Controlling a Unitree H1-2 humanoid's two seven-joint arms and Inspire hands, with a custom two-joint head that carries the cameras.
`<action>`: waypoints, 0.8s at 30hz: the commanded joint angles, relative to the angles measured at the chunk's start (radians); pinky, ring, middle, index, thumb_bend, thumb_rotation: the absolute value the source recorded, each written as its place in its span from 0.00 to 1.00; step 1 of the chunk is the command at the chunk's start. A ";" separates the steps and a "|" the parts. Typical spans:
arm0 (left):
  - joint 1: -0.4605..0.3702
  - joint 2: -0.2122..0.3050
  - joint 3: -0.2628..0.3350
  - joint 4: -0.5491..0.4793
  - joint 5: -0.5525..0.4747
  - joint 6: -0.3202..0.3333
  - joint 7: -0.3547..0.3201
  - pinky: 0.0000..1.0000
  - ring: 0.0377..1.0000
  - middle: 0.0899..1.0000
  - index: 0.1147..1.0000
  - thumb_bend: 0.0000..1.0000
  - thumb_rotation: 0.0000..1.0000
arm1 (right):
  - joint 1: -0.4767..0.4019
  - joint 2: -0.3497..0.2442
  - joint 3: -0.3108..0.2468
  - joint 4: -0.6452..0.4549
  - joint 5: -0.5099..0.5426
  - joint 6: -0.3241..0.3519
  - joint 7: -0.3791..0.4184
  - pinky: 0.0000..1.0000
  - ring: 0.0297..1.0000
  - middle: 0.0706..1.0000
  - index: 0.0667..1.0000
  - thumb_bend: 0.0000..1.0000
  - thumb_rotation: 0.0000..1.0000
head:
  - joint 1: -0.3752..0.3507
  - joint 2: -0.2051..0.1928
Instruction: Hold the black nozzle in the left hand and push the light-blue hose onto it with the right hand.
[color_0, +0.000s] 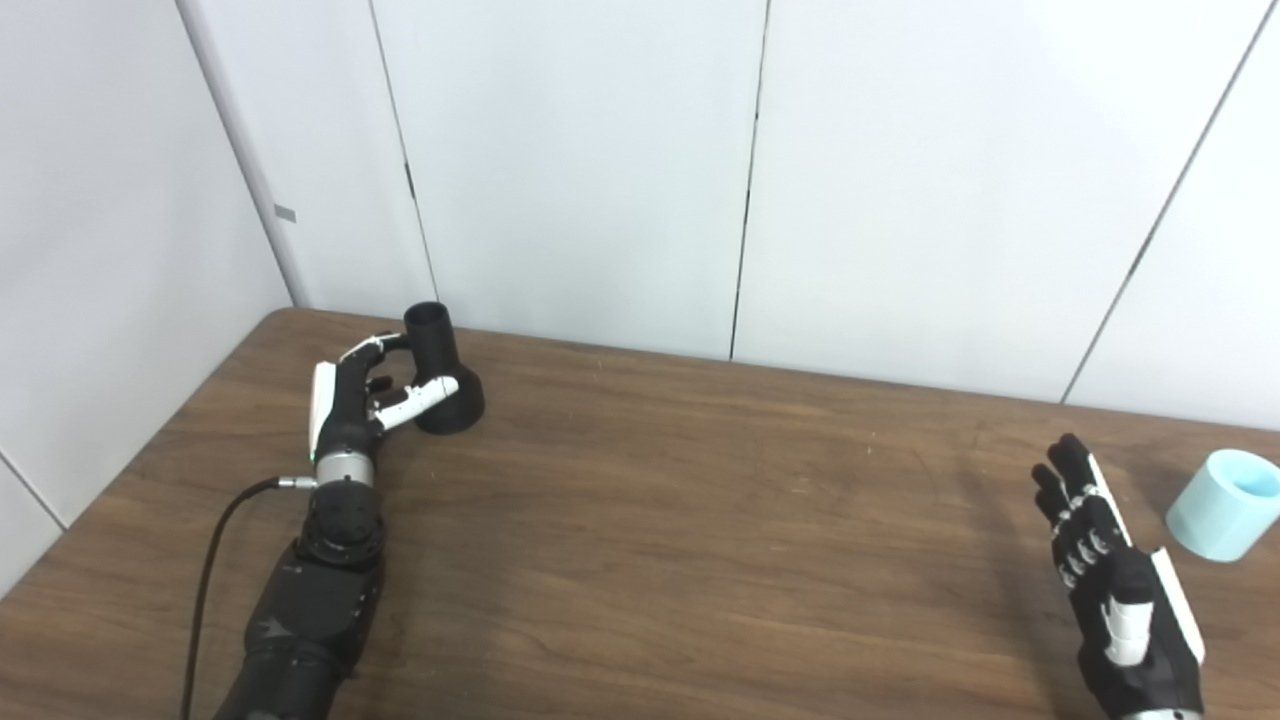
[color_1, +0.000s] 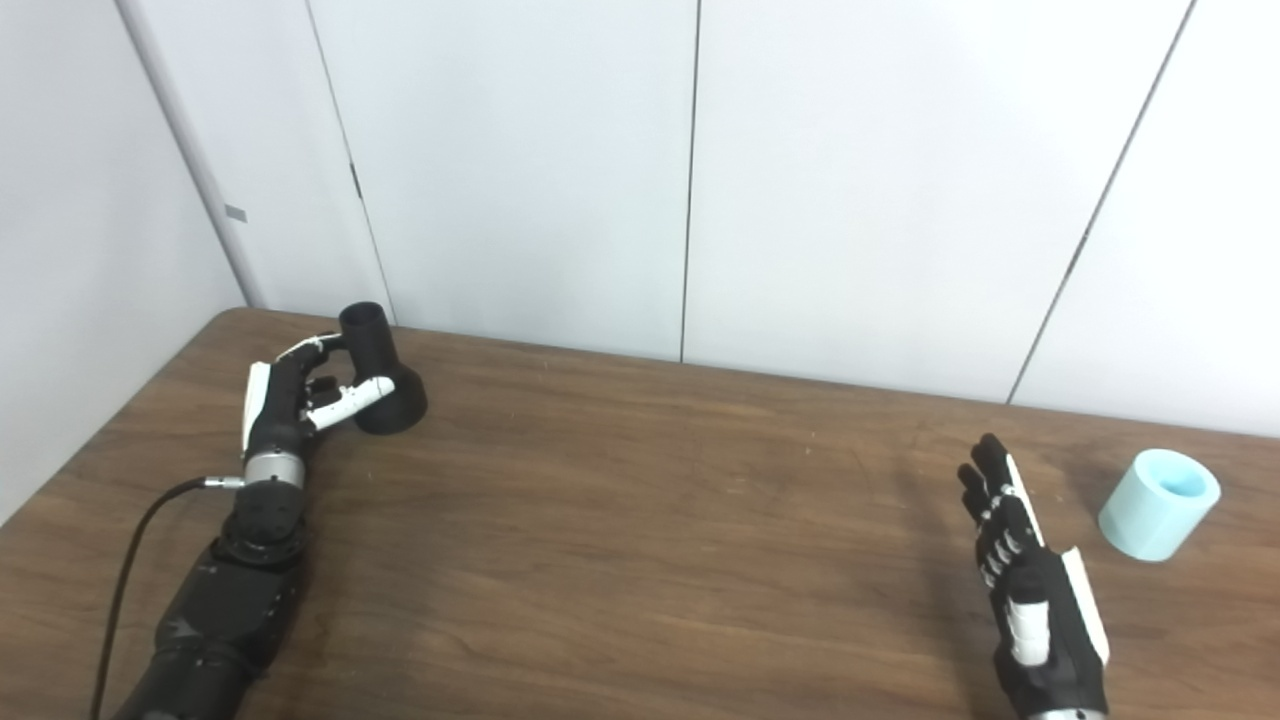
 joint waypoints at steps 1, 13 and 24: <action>-0.037 0.030 -0.019 -0.014 0.049 0.024 0.028 0.72 0.84 0.80 0.46 0.83 0.21 | 0.038 0.009 0.005 0.021 0.007 -0.006 0.001 1.00 0.99 1.00 1.00 0.80 1.00 | 0.000 0.001; -0.021 0.042 -0.075 -0.049 0.116 0.080 0.045 0.69 0.79 0.72 0.42 0.53 0.06 | 0.041 0.006 0.006 0.005 0.008 0.010 0.002 1.00 0.99 1.00 1.00 0.80 1.00 | 0.000 0.011; 0.004 0.059 -0.112 -0.077 0.157 0.101 0.034 0.76 0.83 0.72 0.42 0.53 0.06 | 0.046 0.003 0.006 -0.004 0.008 0.017 0.005 1.00 0.99 1.00 1.00 0.79 1.00 | -0.009 0.009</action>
